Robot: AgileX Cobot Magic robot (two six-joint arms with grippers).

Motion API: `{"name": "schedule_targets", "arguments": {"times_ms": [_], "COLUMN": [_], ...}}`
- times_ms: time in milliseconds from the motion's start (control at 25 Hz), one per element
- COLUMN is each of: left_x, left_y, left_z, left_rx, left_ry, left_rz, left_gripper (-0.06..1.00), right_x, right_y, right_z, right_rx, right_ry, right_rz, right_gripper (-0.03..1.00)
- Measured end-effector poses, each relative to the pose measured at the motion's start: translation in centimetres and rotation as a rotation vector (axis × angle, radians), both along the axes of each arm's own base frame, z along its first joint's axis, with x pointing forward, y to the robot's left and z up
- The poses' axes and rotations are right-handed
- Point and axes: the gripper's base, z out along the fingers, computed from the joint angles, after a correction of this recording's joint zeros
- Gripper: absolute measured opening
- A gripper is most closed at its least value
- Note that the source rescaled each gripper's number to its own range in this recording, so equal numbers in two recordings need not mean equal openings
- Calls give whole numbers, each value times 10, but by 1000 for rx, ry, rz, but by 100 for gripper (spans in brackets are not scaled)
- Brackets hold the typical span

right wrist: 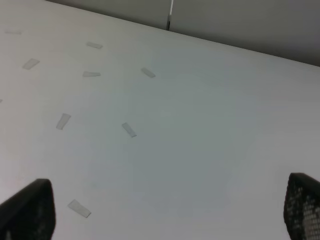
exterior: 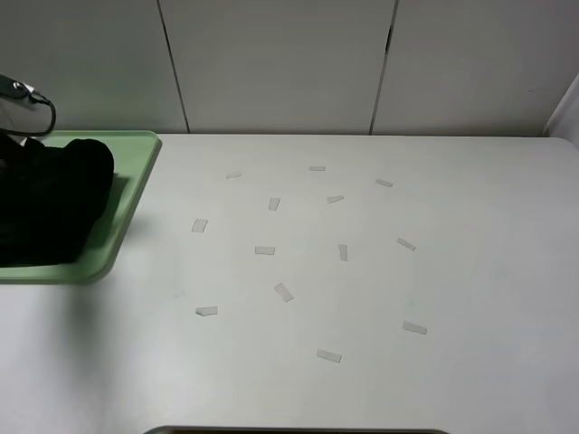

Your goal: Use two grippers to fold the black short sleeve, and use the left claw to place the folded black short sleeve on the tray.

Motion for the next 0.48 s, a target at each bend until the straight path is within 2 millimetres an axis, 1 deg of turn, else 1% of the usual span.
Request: {"name": "schedule_targets", "arguments": {"times_ms": [80,160,480], "left_x": [0,1,5], "left_y": [-4,-7,-15], "left_z": [12,17,9], "left_rx": [9,11,-30], "left_ry": [-50,-69,-67], "left_rz": [-13,-23,-19], "left_gripper": [100,100,100], "right_x": [0,0,0], "right_y": [0,0,0], "right_z": [0,0,0], "right_rx": [0,0,0], "right_ry": [0,0,0], "right_rz": [0,0,0], "right_gripper": [100,100,100]}}
